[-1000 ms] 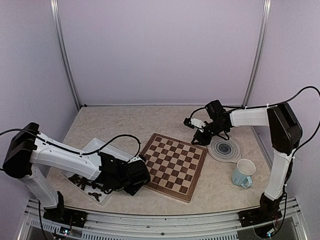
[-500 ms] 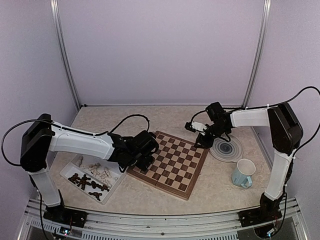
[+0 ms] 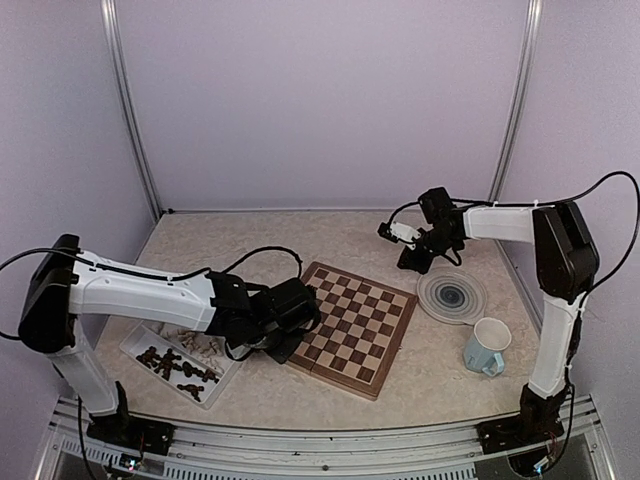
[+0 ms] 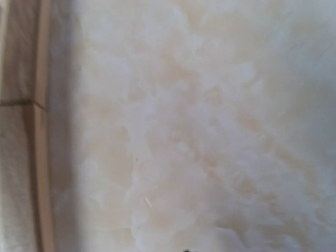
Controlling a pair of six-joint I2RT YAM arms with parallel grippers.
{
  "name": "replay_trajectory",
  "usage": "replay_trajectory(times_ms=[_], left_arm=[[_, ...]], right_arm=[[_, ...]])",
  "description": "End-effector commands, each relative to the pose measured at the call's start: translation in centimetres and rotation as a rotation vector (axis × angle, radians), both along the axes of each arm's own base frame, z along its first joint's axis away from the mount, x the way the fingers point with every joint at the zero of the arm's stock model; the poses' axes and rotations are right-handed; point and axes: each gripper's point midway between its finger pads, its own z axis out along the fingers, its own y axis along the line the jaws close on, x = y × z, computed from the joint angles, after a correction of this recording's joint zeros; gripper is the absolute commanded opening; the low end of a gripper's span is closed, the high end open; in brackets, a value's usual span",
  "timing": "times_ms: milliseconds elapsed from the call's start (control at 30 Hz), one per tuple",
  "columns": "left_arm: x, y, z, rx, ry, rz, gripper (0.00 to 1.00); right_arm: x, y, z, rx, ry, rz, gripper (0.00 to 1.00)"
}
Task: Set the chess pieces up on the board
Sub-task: Adjust the chessboard at the center of the board.
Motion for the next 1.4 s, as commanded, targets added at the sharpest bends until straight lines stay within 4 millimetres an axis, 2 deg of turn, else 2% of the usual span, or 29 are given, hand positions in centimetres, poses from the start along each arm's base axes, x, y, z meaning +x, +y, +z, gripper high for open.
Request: replay_trajectory(times_ms=[0,133,267,533,700,900,1033,1233,1367], left_arm=[[-2.8,1.4,-2.1,-0.023,0.154,0.062,0.0],[-2.7,1.8,-4.4,0.013,0.187,0.085,0.0],[-1.9,2.0,-6.3,0.028,0.192,0.108,0.0],[1.8,2.2,-7.2,-0.015,0.124,0.156,0.0],[5.4,1.2,-6.2,-0.05,0.06,0.158,0.0],[8.9,0.1,-6.1,-0.081,0.051,0.143,0.0],[10.3,0.0,-6.1,-0.082,0.041,0.131,0.0],[12.5,-1.2,-4.1,-0.123,0.003,0.106,0.0],[13.2,-1.8,-3.5,-0.119,-0.011,0.093,0.0]], right_arm=[[0.2,-0.4,-2.9,-0.07,0.035,0.012,0.13],[-0.8,0.2,-4.2,-0.1,0.057,0.063,0.1],[-3.2,0.8,-5.4,-0.131,0.096,0.146,0.1],[-9.1,0.4,-6.2,-0.155,0.202,0.235,0.09],[-11.5,-0.4,-5.5,-0.132,0.222,0.215,0.08],[-12.4,-0.9,-5.2,-0.121,0.227,0.186,0.08],[-11.6,-1.0,-5.1,-0.125,0.206,0.144,0.08],[-10.2,-0.3,-3.9,-0.1,0.191,0.109,0.08],[-9.5,-0.2,-3.0,-0.09,0.174,0.095,0.08]])
